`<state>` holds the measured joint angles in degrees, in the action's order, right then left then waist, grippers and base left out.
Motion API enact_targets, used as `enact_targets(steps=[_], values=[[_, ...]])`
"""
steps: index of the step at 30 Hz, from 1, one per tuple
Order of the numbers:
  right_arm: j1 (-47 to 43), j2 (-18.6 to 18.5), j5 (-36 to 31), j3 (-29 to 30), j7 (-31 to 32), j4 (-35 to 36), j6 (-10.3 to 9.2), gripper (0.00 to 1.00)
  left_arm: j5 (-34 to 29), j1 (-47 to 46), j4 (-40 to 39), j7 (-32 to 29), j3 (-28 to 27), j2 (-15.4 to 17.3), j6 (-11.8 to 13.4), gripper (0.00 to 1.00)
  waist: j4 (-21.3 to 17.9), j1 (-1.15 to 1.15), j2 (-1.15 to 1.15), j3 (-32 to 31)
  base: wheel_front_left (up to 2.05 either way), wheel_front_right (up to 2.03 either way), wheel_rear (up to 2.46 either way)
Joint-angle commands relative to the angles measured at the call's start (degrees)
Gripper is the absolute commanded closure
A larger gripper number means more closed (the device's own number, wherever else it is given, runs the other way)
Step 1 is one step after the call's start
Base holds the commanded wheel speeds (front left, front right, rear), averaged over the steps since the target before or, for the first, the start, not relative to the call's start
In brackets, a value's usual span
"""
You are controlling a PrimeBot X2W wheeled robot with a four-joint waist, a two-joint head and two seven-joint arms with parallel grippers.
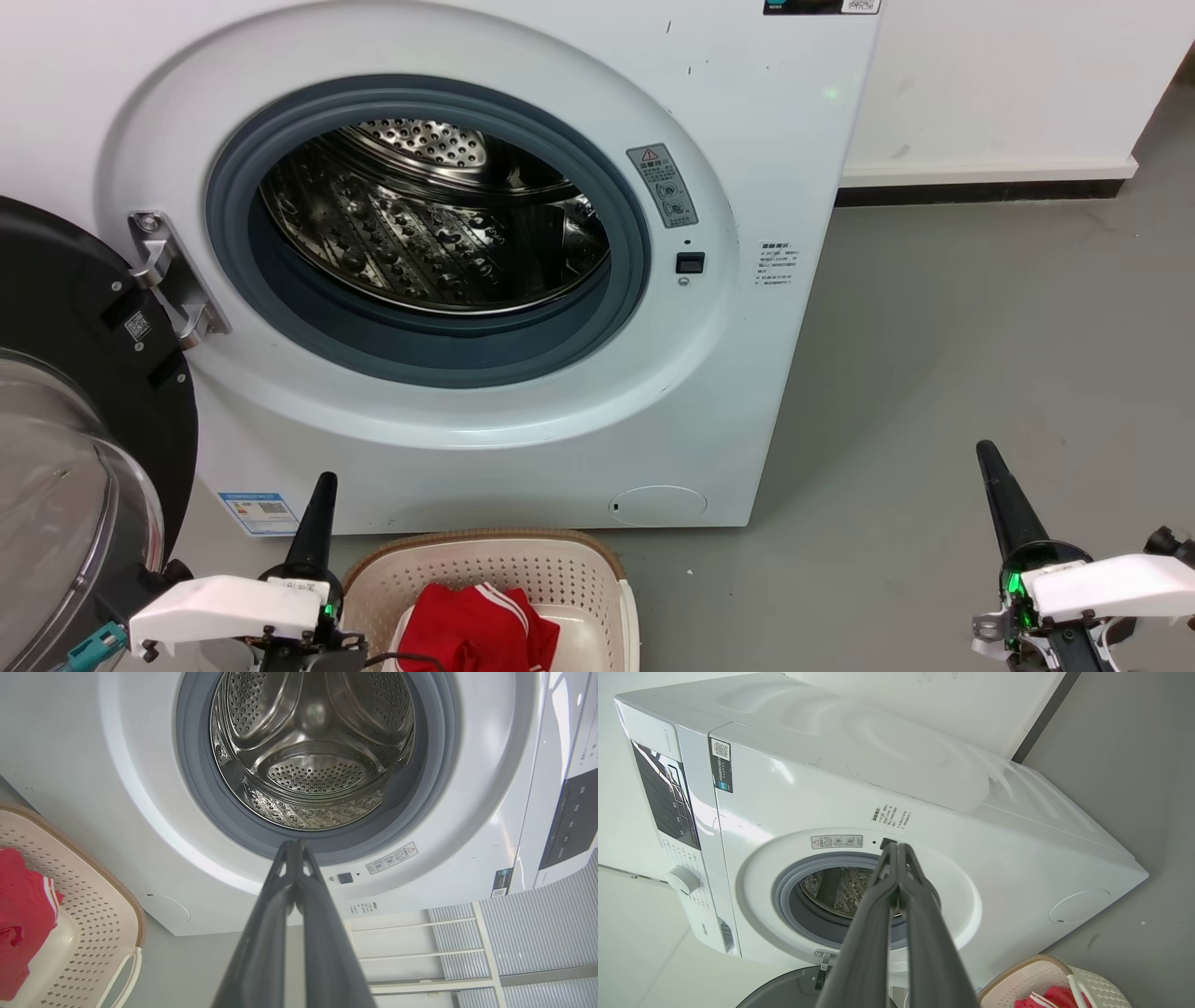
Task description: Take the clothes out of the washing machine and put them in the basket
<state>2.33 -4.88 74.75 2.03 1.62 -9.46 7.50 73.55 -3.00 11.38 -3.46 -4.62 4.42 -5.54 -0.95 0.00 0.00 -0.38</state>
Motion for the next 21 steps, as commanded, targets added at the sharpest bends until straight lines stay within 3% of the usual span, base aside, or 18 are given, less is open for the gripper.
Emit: enact_targets(steps=[1,21], values=[[1.1,-0.2,1.2,0.2,0.3,0.0,-0.01,1.0,1.1,-1.5,-0.1,-0.3,-0.4,-0.2,-0.2,1.0,0.0,0.0,0.0,0.0,0.0,0.0,0.0],[2.9,0.0,11.1,1.2,1.7,-2.5,-0.01,1.0,10.5,-2.5,1.4,-1.8,-1.2,-0.9,-1.2,1.0,0.5,0.0,0.0,0.3,0.0,0.0,0.0]])
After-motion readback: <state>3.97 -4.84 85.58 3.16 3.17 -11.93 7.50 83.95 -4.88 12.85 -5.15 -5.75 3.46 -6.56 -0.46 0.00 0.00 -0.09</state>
